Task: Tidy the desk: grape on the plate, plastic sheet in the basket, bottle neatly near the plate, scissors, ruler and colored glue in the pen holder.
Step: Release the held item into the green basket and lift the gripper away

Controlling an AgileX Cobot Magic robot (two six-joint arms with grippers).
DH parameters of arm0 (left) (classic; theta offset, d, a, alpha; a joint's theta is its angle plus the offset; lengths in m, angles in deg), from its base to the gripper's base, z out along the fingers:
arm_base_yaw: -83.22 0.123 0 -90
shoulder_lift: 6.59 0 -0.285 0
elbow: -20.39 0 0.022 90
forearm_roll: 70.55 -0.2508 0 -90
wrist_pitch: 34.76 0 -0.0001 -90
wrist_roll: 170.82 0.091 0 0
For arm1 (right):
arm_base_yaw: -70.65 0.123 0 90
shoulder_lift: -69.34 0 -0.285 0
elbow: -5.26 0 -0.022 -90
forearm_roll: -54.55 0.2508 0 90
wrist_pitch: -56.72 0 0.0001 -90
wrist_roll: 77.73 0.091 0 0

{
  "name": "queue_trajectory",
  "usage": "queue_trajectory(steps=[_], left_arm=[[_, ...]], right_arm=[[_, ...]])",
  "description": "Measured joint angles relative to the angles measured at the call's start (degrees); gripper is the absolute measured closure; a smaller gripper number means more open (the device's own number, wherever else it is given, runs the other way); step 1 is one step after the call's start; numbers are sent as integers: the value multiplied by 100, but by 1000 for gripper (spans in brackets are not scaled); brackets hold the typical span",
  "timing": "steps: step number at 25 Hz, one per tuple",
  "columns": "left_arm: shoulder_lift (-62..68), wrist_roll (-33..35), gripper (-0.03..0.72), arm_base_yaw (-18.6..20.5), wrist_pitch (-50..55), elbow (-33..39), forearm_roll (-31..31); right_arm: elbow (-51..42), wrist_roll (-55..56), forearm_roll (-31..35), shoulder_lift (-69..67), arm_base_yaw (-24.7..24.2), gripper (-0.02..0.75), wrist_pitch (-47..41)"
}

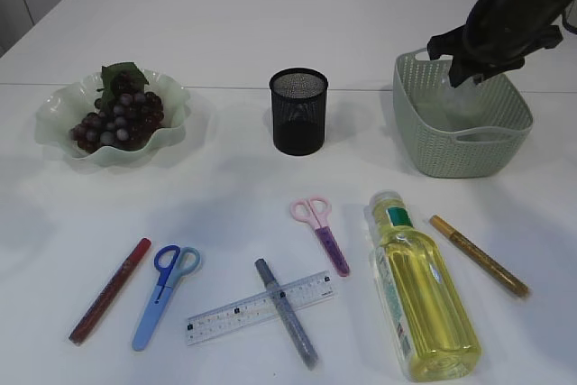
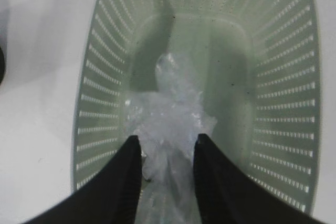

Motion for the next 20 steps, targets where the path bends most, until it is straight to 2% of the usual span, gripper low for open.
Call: queue_trajectory(steps=[4, 7, 14, 20], left_arm=[[0, 0, 263, 0, 69, 0, 86], [0, 0, 263, 0, 71, 0, 150], [0, 0, 263, 0, 81, 0, 201], [0, 0, 263, 0, 81, 0, 210]], right_arm=[[101, 108, 0, -91, 0, 295, -23], [149, 131, 0, -91, 0, 211, -108], [675, 142, 88, -77, 0, 185, -1250], [659, 49, 447, 376, -3, 203, -2204]])
